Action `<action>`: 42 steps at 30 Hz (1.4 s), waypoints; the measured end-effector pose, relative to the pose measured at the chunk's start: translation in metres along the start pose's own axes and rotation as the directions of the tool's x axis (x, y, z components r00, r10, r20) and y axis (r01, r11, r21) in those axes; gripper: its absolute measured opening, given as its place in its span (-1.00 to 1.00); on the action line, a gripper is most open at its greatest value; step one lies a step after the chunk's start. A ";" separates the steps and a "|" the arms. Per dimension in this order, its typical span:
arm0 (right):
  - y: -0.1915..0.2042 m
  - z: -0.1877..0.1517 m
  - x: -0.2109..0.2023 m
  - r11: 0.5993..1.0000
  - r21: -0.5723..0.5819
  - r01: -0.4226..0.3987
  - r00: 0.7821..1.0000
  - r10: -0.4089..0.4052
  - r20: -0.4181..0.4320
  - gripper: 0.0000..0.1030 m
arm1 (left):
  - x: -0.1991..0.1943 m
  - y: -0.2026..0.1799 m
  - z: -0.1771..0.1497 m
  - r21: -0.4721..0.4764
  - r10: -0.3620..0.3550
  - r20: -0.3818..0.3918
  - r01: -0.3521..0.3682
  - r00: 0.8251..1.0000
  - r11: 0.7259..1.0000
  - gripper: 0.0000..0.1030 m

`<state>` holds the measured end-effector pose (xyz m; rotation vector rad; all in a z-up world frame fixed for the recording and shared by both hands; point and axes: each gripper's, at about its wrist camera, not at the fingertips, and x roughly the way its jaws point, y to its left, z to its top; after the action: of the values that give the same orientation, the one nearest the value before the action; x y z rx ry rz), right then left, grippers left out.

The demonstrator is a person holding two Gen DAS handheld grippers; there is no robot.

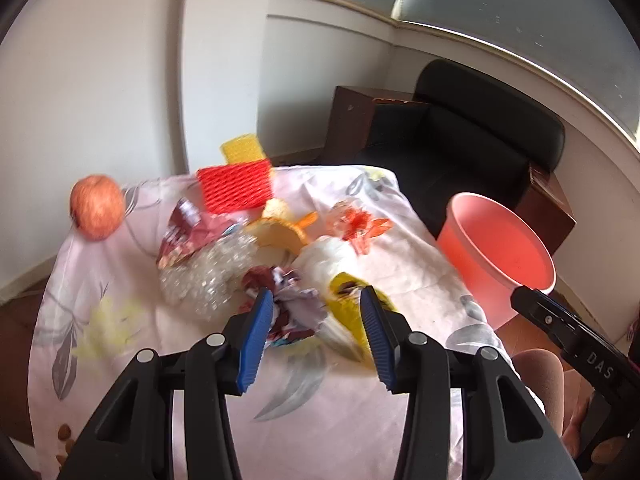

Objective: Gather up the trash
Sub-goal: 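Withdraw both open tools from the bucket back over the table, then grasp the red-and-white candy wrapper with the left tool while the right tool approaches the yellow snack bag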

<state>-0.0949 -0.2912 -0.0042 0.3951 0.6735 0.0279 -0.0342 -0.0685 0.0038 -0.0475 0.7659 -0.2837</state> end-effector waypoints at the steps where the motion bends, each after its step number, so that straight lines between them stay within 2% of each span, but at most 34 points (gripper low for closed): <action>1: 0.003 -0.001 0.000 1.000 -0.010 -0.009 1.000 0.009 -0.007 -0.17 | 0.000 0.006 -0.001 -0.024 0.008 -0.004 -0.008 1.000 1.000 -0.13; 9: 0.029 -0.008 0.001 0.987 -0.098 -0.126 0.991 0.121 -0.059 -0.17 | -0.005 0.030 -0.010 -0.138 0.015 -0.006 -0.016 1.000 0.990 0.04; 18: 0.048 -0.014 0.024 0.973 -0.154 -0.170 0.976 0.144 -0.164 -0.17 | 0.006 0.065 -0.012 -0.232 0.062 -0.051 -0.072 0.997 0.970 0.05; 23: 0.046 -0.014 0.037 0.972 -0.128 -0.199 0.963 0.170 -0.209 -0.17 | 0.010 0.086 -0.001 -0.166 0.132 -0.024 -0.134 0.991 0.977 0.04; 25: 0.046 -0.014 0.041 0.971 -0.120 -0.209 0.959 0.179 -0.222 -0.17 | 0.015 0.094 0.009 -0.139 0.138 -0.015 -0.139 0.990 0.980 0.04; 31: 0.050 -0.016 0.043 0.966 -0.135 -0.221 0.956 0.187 -0.225 -0.17 | 0.041 0.103 0.038 -0.023 0.079 -0.026 -0.080 0.997 0.997 0.05; 35: 0.048 -0.017 0.045 0.967 -0.127 -0.219 0.955 0.185 -0.233 -0.17 | 0.067 0.104 0.046 0.062 0.077 -0.060 -0.073 0.995 0.995 0.05; 39: 0.048 -0.018 0.048 0.970 -0.118 -0.214 0.953 0.181 -0.243 -0.17 | 0.082 0.108 0.048 0.075 0.068 -0.078 -0.062 0.995 0.995 0.04; 41: 0.047 -0.018 0.049 0.971 -0.110 -0.211 0.953 0.179 -0.246 -0.17 | 0.081 0.110 0.048 0.069 0.051 -0.075 -0.046 0.996 0.997 -0.03; 42: 0.046 -0.018 0.050 0.972 -0.104 -0.209 0.953 0.179 -0.246 -0.17 | 0.080 0.110 0.048 0.064 0.042 -0.070 -0.038 0.997 0.997 -0.16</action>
<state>-0.0623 -0.2352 -0.0299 0.3346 0.8601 0.3089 0.0797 0.0128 -0.0316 0.0372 0.8278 -0.2725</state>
